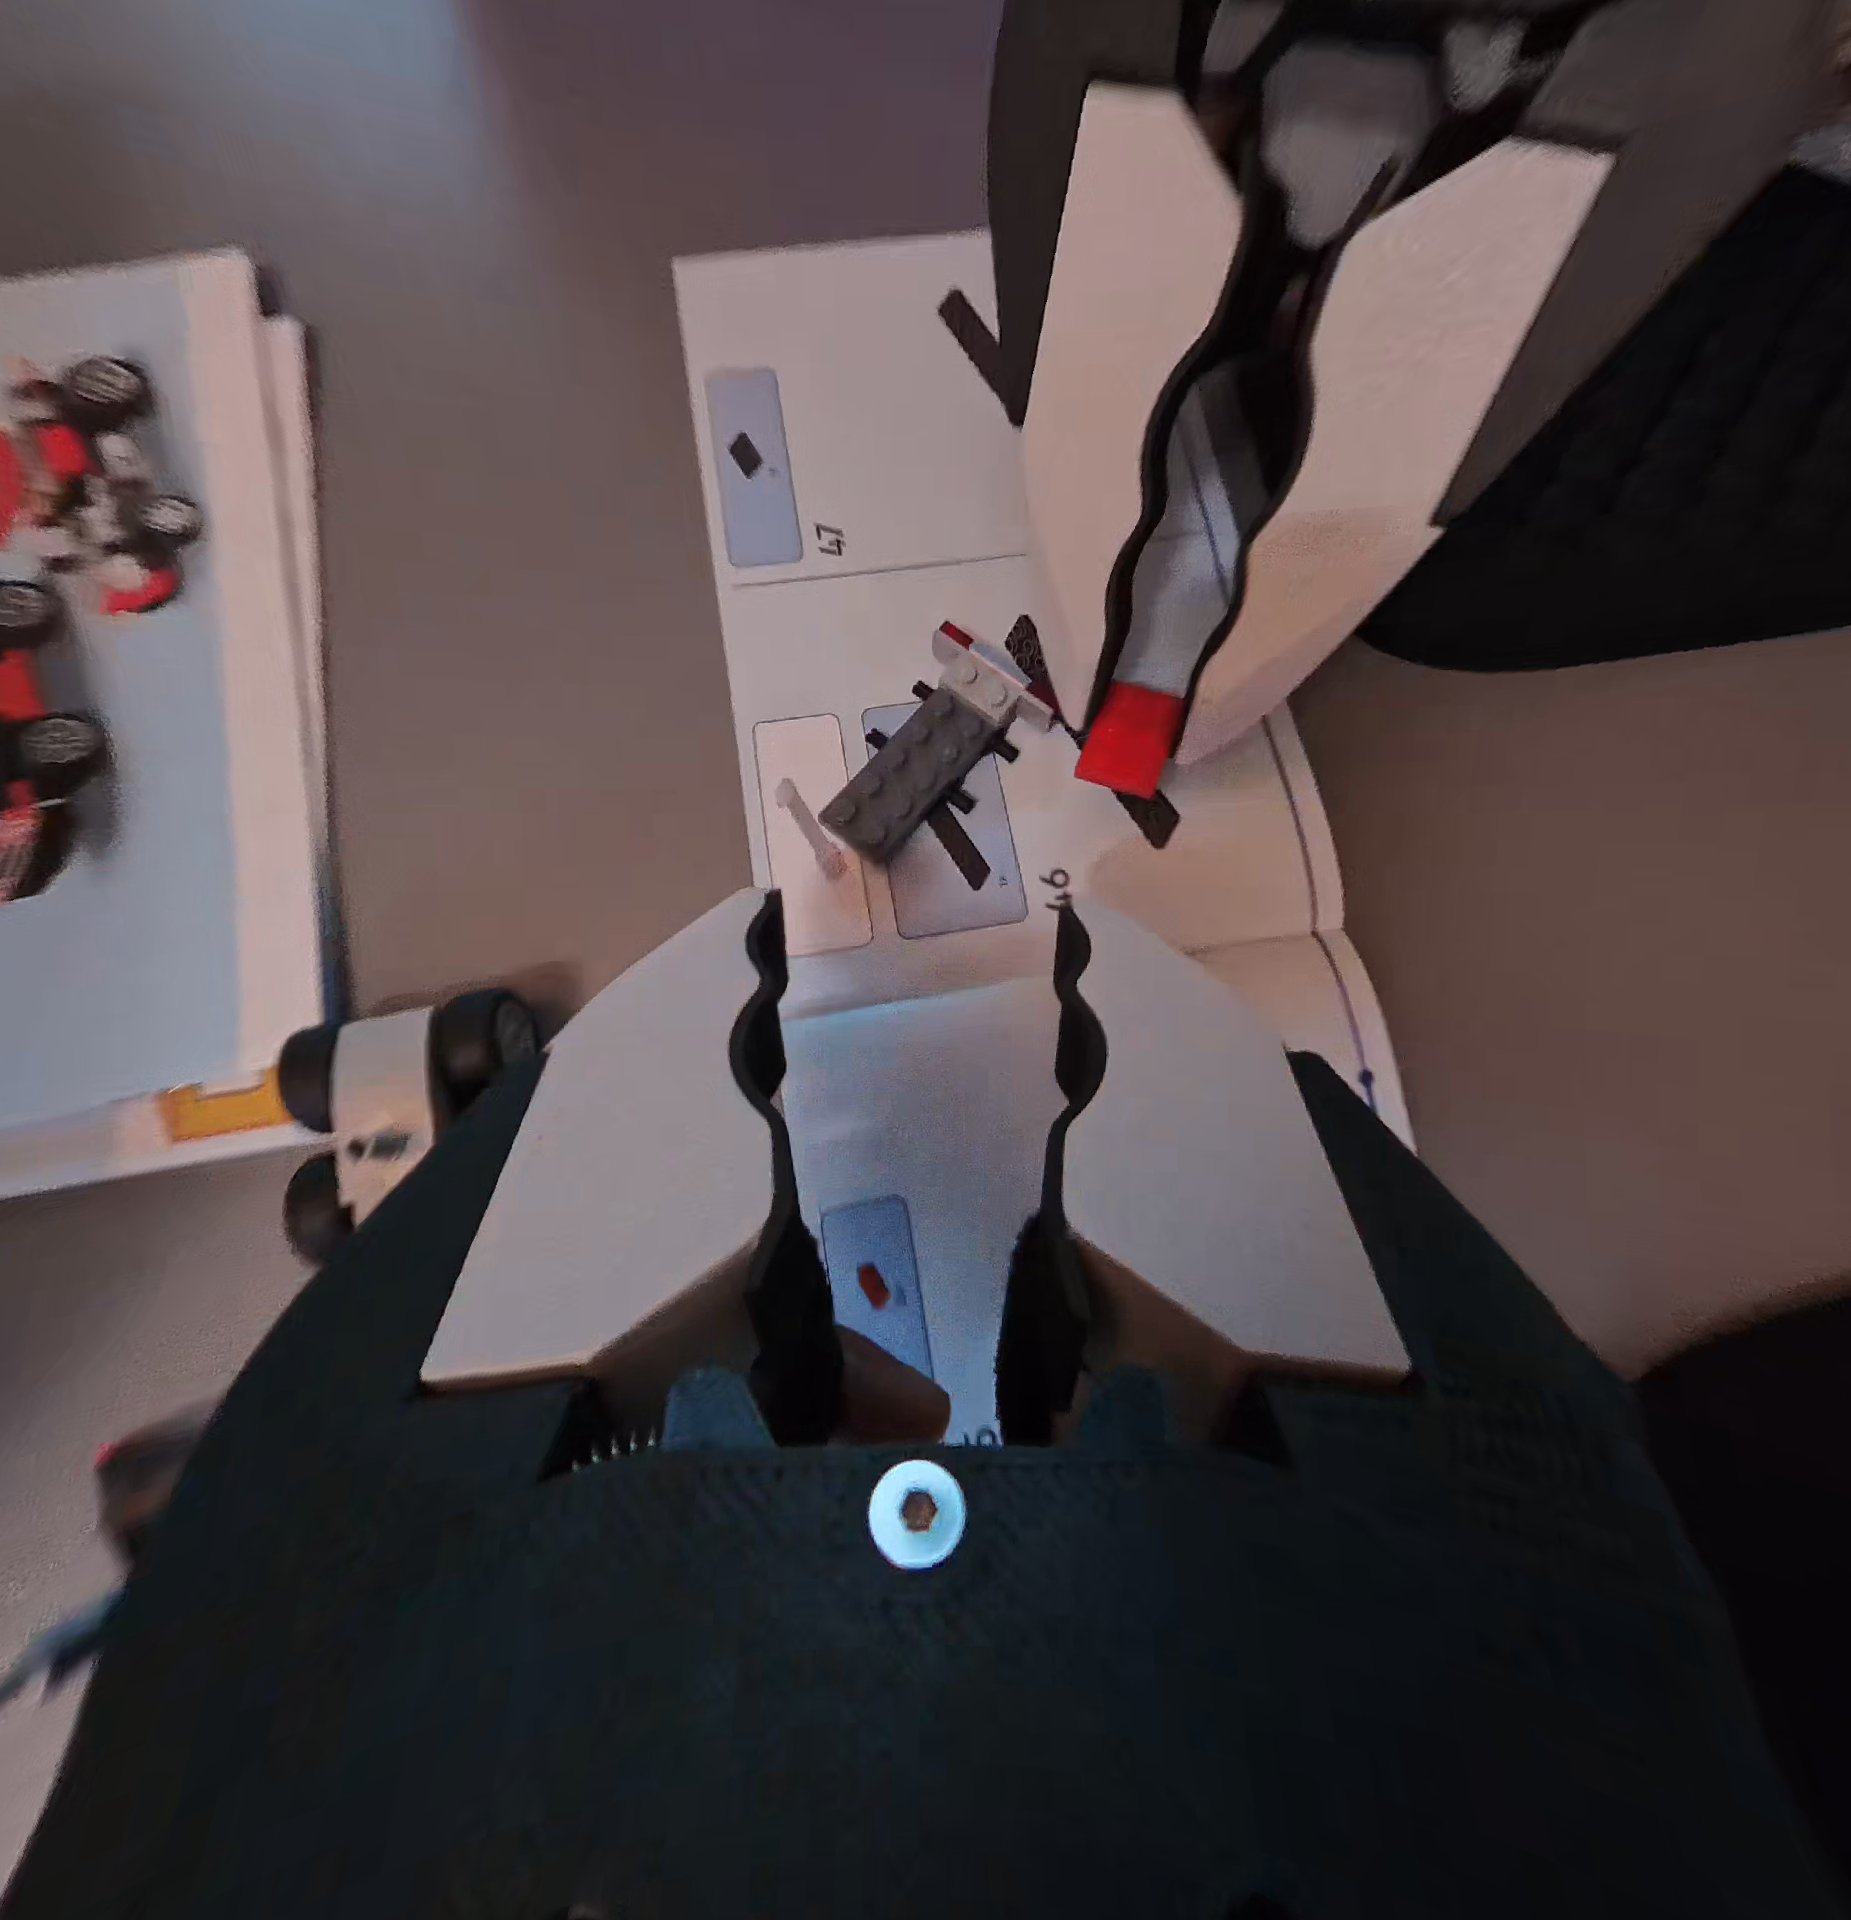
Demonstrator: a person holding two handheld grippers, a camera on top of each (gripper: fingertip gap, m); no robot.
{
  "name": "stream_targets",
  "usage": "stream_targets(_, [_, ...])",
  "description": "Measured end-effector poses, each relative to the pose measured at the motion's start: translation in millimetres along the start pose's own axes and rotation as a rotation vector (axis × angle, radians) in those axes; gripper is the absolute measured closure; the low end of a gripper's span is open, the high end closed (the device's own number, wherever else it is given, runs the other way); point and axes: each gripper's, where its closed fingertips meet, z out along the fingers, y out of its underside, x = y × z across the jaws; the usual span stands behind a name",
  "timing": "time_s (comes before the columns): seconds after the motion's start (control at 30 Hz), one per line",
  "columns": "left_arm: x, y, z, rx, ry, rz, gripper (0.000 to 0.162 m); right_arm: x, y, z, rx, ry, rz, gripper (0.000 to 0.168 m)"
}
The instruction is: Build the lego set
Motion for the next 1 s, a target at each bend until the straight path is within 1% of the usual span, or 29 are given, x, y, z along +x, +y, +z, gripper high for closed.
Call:
stream_targets(0.13, [0,5,26,-0.094,0.098,-0.032,0.111,9,6,-3,-0.014,0.009,-0.024,0.151])
stream_targets(0.2, [2,7,31,-0.115,0.112,-0.039,0.112,16,10,-6,-0.025,0.024,-0.028,0.151])
stream_targets(0.27, [10,7,29,-0.110,0.130,-0.036,0.117,21,12,-11,-0.027,0.026,-0.039,0.151])
stream_targets(0.3, [11,8,28,-0.108,0.117,-0.036,0.117,21,13,-13,-0.025,0.008,-0.057,0.151])
stream_targets(0.37, [7,12,25,-0.117,0.037,-0.036,0.117,18,8,-22,-0.004,-0.037,-0.118,0.151])
stream_targets(0.5, [4,12,19,-0.059,-0.075,-0.060,0.117,19,-16,-37,0.067,-0.087,-0.301,0.151])
stream_targets(0.63, [0,10,26,-0.010,-0.169,-0.039,0.118,38,-23,-25,-0.011,-0.075,-0.439,0.151])
stream_targets(0.73, [-3,6,30,0.002,-0.193,-0.012,0.118,37,-22,-11,-0.077,-0.110,-0.453,0.151])
stream_targets(0.83, [-5,2,32,0.025,-0.208,0.004,0.125,36,-19,-3,-0.113,-0.128,-0.434,0.151])
stream_targets(0.9, [-3,3,35,0.025,-0.191,0.012,0.131,34,-21,0,-0.099,-0.136,-0.430,0.152])
stream_targets(0.97, [0,3,37,0.036,-0.165,0.000,0.137,35,-20,4,-0.120,-0.132,-0.426,0.152])
stream_targets(1.0, [1,3,37,0.038,-0.151,-0.005,0.143,34,-18,5,-0.131,-0.134,-0.430,0.152])
